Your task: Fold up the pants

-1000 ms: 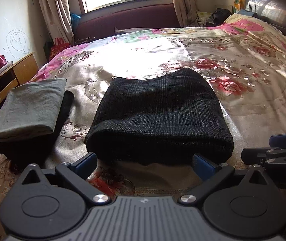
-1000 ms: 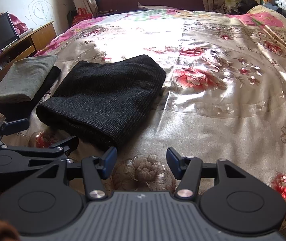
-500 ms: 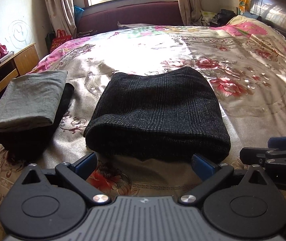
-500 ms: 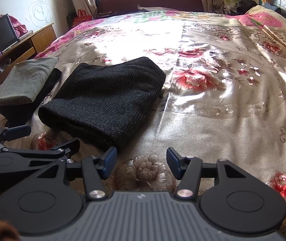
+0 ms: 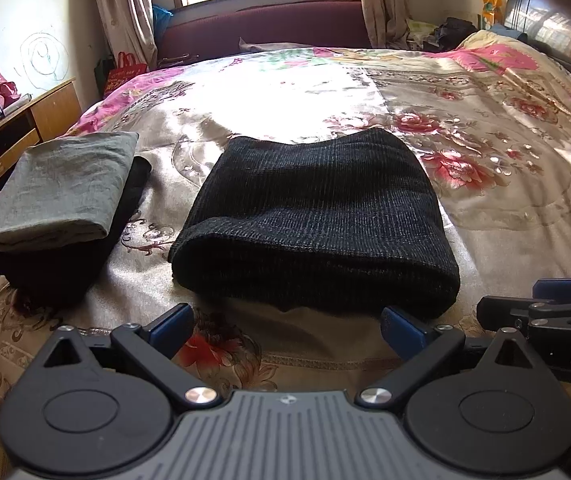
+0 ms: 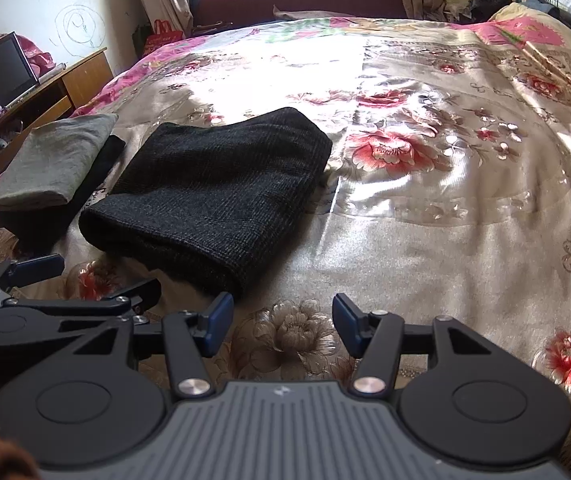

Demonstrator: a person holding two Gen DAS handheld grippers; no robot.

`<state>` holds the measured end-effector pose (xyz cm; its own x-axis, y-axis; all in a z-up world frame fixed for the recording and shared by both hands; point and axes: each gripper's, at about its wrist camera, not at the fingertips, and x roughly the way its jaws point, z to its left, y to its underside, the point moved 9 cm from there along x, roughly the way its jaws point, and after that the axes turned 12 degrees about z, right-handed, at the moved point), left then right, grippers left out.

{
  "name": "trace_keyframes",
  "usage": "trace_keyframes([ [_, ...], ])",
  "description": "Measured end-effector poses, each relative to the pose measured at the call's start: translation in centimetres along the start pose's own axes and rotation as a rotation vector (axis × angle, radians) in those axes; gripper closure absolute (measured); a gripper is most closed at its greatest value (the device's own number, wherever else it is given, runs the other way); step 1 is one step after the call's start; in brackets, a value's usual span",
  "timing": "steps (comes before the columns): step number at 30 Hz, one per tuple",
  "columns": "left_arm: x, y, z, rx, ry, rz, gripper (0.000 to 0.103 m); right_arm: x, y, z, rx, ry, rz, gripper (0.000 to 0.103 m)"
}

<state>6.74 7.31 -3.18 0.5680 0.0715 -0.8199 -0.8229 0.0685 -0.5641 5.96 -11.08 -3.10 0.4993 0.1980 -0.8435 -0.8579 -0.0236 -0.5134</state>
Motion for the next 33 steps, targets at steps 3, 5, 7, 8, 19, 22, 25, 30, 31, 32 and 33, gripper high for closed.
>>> trace_keyframes([
  [3, 0.0, 0.2, -0.1, -0.003, 0.002, 0.009, 0.0, 0.0, 0.2, -0.1, 0.002, 0.003, -0.001, 0.047],
  [5, 0.0, 0.2, -0.2, 0.003, 0.0, 0.012, 0.0, 0.0, 0.4, -0.1, 0.006, 0.001, 0.001, 0.047],
  [7, 0.1, 0.4, -0.3, 0.005, 0.003, 0.015, 0.0, 0.0, 0.5, -0.2, 0.01, 0.001, 0.003, 0.047],
  [8, 0.1, 0.5, -0.3, 0.004, 0.005, 0.019, 0.0, 0.1, 0.6, -0.2, 0.011, 0.001, 0.004, 0.047],
  [19, 0.8, 1.4, -0.7, 0.0, 0.01, 0.058, 0.0, 0.6, 1.5, -0.5, 0.023, 0.002, 0.025, 0.047],
  [22, 0.9, 1.7, -0.8, 0.0, 0.007, 0.065, 0.0, 0.8, 1.7, -0.6, 0.027, 0.001, 0.03, 0.047],
  [25, 0.9, 1.8, -0.8, -0.004, 0.004, 0.069, 0.0, 0.8, 1.7, -0.6, 0.028, 0.001, 0.032, 0.047],
  [30, 1.0, 1.9, -0.9, -0.004, -0.002, 0.071, 0.0, 0.9, 1.9, -0.6, 0.029, 0.001, 0.033, 0.047],
  [31, 1.0, 1.9, -0.9, -0.004, -0.004, 0.071, 0.0, 0.9, 1.9, -0.6, 0.029, 0.001, 0.033, 0.047],
  [32, 1.0, 1.9, -0.9, -0.004, -0.007, 0.072, 0.0, 0.9, 1.9, -0.6, 0.029, 0.002, 0.034, 0.047],
  [33, 1.0, 1.9, -0.9, -0.004, -0.01, 0.073, 0.0, 0.9, 2.0, -0.6, 0.028, 0.003, 0.035, 0.047],
])
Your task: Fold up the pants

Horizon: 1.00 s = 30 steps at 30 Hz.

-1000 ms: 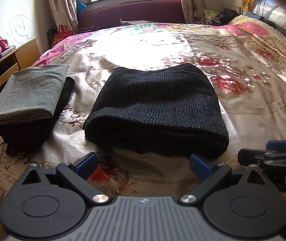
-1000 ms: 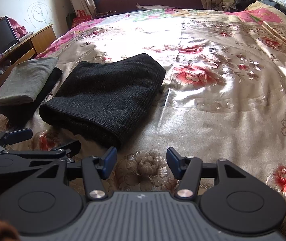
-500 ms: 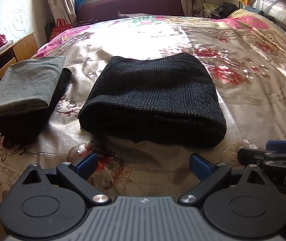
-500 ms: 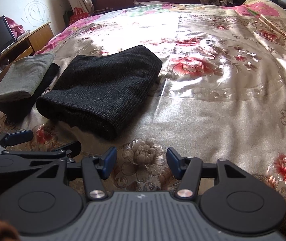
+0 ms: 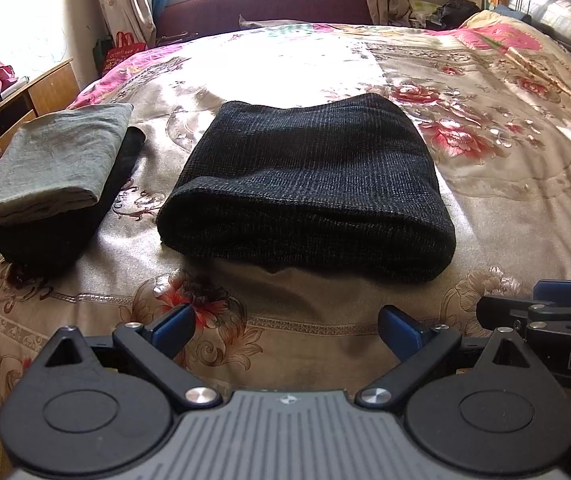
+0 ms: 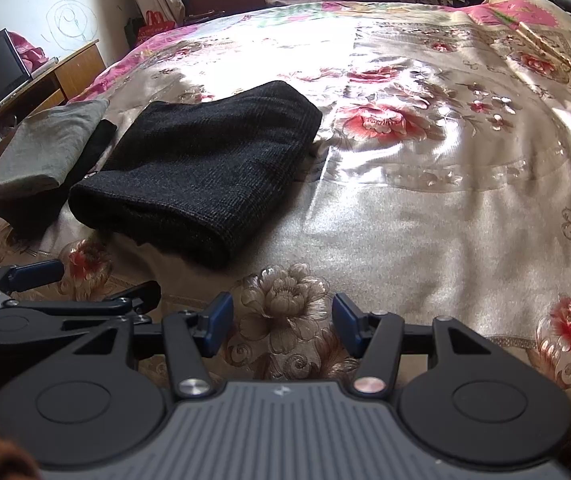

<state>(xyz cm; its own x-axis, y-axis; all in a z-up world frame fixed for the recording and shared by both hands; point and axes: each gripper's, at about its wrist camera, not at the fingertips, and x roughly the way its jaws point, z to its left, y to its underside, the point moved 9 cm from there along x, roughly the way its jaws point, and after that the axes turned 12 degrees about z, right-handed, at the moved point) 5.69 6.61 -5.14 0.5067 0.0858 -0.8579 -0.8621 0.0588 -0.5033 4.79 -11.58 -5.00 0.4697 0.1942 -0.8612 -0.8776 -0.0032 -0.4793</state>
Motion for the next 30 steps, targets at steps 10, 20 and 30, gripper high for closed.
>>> trace_keyframes([
  [10, 0.17, 0.45, 0.32, -0.02, -0.024, 0.026, 0.0, 0.06, 0.3, 0.35, -0.014, -0.001, 0.007, 0.047],
  [20, 0.12, 0.54, 0.43, -0.021, -0.03, 0.023, 0.0, 0.12, 0.3, 0.48, -0.016, 0.002, 0.01, 0.047],
  [30, -0.01, 0.45, 0.6, -0.017, -0.045, 0.015, 0.0, 0.12, 0.29, 0.63, -0.017, 0.001, 0.015, 0.047],
])
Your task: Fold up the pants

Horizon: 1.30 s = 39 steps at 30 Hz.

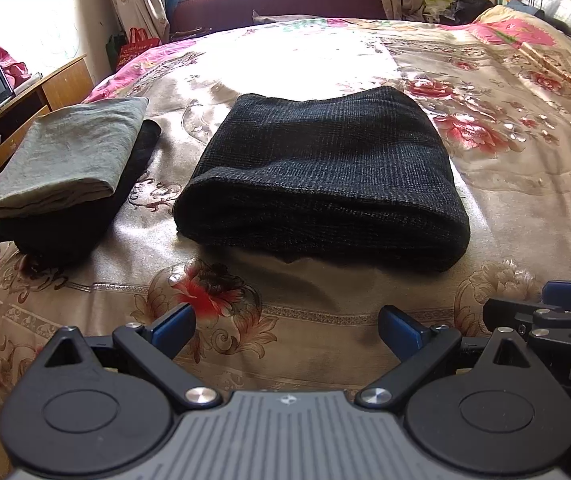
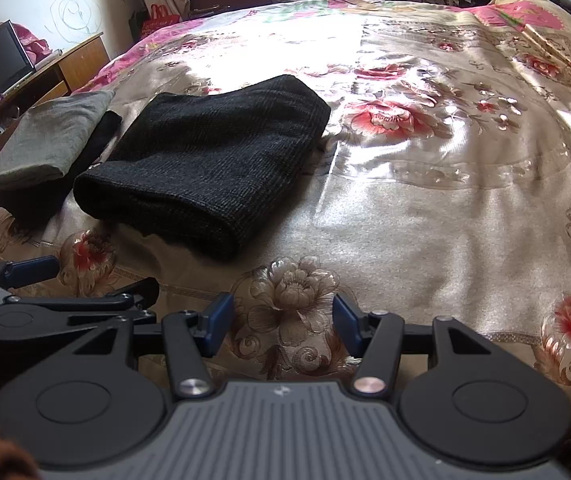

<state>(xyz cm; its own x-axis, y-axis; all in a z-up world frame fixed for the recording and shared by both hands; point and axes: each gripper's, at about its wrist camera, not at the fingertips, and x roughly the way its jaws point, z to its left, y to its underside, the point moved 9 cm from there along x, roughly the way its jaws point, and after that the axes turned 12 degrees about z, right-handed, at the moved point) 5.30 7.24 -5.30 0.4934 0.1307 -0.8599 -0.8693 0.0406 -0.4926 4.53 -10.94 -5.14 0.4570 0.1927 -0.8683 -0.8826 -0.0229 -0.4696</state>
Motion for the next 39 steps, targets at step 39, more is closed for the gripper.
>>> trace_keyframes([
  [39, 0.07, 0.01, 0.74, -0.041, 0.018, -0.001, 0.0, 0.08, 0.1, 0.68, -0.028, 0.005, -0.002, 0.043],
])
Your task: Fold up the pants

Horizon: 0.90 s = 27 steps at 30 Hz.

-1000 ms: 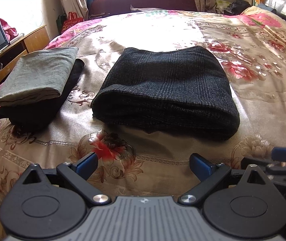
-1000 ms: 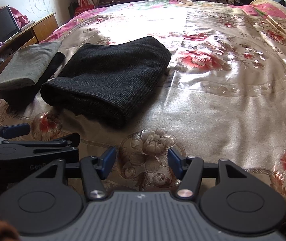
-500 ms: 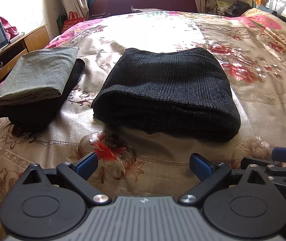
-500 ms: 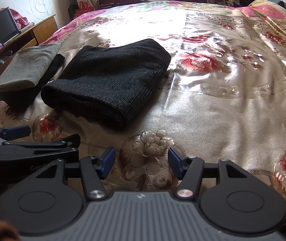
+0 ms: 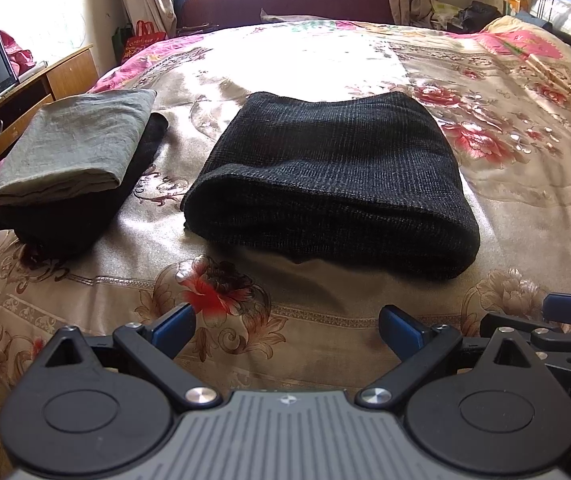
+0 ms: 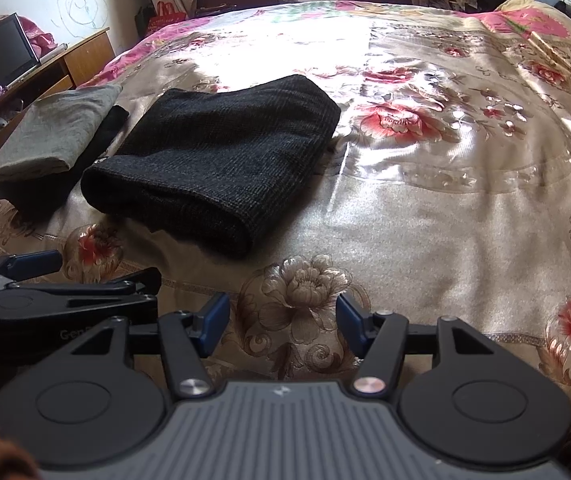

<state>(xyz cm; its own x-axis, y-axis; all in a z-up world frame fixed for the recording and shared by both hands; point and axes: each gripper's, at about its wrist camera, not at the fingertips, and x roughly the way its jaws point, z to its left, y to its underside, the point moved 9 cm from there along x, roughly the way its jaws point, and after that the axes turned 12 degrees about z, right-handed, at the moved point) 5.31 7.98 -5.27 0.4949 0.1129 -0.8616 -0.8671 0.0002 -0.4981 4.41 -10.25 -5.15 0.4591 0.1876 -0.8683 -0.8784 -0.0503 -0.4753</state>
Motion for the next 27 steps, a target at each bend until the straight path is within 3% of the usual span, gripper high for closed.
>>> trace_keyframes([
  [27, 0.01, 0.19, -0.33, 0.034, -0.026, -0.015, 0.0, -0.1, -0.13, -0.6, 0.017, 0.012, -0.009, 0.039],
])
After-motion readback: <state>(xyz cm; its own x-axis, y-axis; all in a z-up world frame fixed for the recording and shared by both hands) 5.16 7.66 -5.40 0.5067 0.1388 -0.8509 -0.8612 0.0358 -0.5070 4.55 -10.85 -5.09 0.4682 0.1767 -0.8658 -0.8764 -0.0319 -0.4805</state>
